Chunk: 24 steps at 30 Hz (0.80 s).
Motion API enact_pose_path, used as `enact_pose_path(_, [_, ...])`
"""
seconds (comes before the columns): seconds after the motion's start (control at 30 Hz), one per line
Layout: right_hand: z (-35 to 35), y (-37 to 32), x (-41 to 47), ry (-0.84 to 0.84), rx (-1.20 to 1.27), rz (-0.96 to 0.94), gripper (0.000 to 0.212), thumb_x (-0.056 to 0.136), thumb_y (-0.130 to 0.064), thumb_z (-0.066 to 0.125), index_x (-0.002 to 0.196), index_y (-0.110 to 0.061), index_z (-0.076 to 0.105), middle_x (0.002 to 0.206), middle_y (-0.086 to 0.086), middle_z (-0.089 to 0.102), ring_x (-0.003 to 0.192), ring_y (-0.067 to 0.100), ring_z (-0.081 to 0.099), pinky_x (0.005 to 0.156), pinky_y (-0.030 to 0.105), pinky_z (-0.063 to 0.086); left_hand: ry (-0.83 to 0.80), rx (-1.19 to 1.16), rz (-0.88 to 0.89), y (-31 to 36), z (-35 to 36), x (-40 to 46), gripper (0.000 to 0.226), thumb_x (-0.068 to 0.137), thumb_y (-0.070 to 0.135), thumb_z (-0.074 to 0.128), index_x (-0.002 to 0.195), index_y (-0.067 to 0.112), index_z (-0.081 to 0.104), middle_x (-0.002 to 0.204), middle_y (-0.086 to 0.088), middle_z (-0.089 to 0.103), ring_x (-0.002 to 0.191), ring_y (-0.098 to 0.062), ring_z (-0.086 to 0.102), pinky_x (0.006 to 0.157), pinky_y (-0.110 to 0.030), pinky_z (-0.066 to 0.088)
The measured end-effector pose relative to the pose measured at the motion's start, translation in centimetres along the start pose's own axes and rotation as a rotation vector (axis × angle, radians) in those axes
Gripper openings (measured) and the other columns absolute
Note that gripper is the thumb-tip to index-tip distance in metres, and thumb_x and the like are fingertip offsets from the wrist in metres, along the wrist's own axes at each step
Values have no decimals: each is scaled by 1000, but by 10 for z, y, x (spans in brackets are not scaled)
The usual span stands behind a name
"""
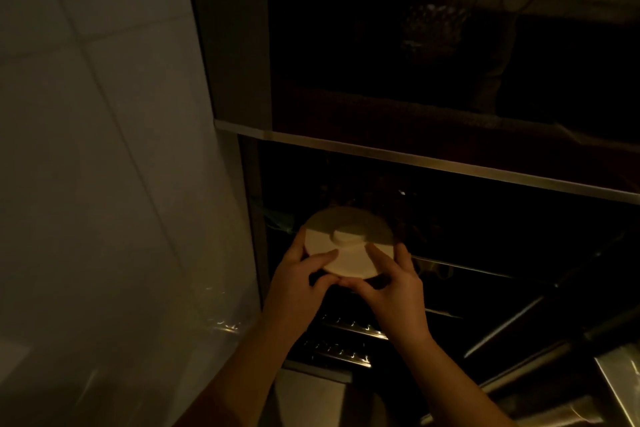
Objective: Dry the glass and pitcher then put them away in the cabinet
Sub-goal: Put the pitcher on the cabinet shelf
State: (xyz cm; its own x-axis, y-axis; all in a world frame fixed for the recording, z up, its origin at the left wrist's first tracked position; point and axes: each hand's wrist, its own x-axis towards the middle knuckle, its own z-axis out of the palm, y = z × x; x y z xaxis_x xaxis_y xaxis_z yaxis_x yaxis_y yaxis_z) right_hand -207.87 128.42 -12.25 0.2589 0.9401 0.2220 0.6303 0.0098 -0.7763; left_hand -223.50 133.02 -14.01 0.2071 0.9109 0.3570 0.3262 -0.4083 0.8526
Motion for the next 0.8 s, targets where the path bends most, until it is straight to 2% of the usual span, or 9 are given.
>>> enact_pose_path(0.07, [3, 3, 5, -2, 16, 3, 90, 60, -74, 63, 132, -21, 56, 132, -11, 38, 121, 25, 52, 95, 41, 52, 60, 51, 23, -5, 5, 1, 37, 82, 6, 72, 118, 16, 69, 147, 3, 40, 131, -13, 43, 107, -23, 39])
enact_pose_path(0.17, [4, 4, 12, -41, 2, -7, 82, 63, -62, 65, 133, -19, 55, 121, -5, 44, 108, 20, 58, 91, 33, 54, 95, 151, 6, -13, 12, 2, 34, 82, 7, 73, 114, 17, 71, 144, -9, 46, 134, -25, 42, 106, -31, 40])
enact_pose_path(0.3, [4, 9, 19, -94, -42, -71, 61, 77, -38, 72, 133, -22, 53, 110, -11, 40, 102, 11, 56, 89, 14, 44, 126, 223, 22, -18, 14, 4, 31, 77, 5, 77, 106, 12, 74, 133, -16, 55, 127, -38, 48, 101, -38, 40])
enact_pose_path(0.37, [6, 11, 22, -100, -75, -80, 55, 82, -30, 72, 133, -22, 54, 110, -10, 38, 102, 10, 51, 87, 10, 37, 139, 262, 56, -22, 14, 6, 27, 78, 13, 75, 104, 10, 74, 128, -19, 58, 121, -43, 52, 100, -43, 40])
enact_pose_path(0.43, [8, 11, 24, -93, -74, -64, 51, 83, -27, 71, 131, -21, 56, 109, -8, 38, 100, 10, 49, 84, 9, 36, 150, 321, 100, -27, 14, 10, 31, 81, 30, 63, 104, 11, 75, 123, -19, 61, 114, -43, 56, 94, -50, 48])
enact_pose_path(0.5, [10, 10, 26, -69, -77, -44, 49, 83, -28, 71, 130, -21, 58, 108, -6, 39, 99, 11, 49, 84, 14, 38, 161, 371, 135, -30, 14, 15, 37, 83, 35, 54, 103, 12, 75, 119, -16, 64, 109, -41, 59, 86, -54, 52])
enact_pose_path(0.57, [13, 10, 27, -45, -112, -27, 48, 84, -31, 70, 129, -22, 58, 105, -6, 40, 98, 13, 50, 82, 17, 39, 168, 391, 141, -31, 14, 18, 37, 83, 36, 53, 102, 13, 75, 117, -14, 65, 106, -39, 60, 83, -53, 52])
enact_pose_path(0.67, [17, 9, 28, -11, -155, -32, 42, 85, -33, 69, 125, -22, 62, 104, -6, 40, 100, 18, 52, 73, 14, 36, 153, 436, 130, -35, 16, 21, 33, 85, 35, 55, 103, 15, 74, 115, -8, 65, 105, -35, 60, 82, -51, 52])
enact_pose_path(0.8, [24, 9, 30, 59, -157, -53, 37, 86, -31, 69, 121, -22, 65, 118, 4, 50, 108, 21, 53, 83, 26, 44, 162, 490, 112, -36, 17, 25, 35, 85, 40, 56, 103, 16, 72, 112, -6, 66, 102, -34, 61, 80, -50, 51])
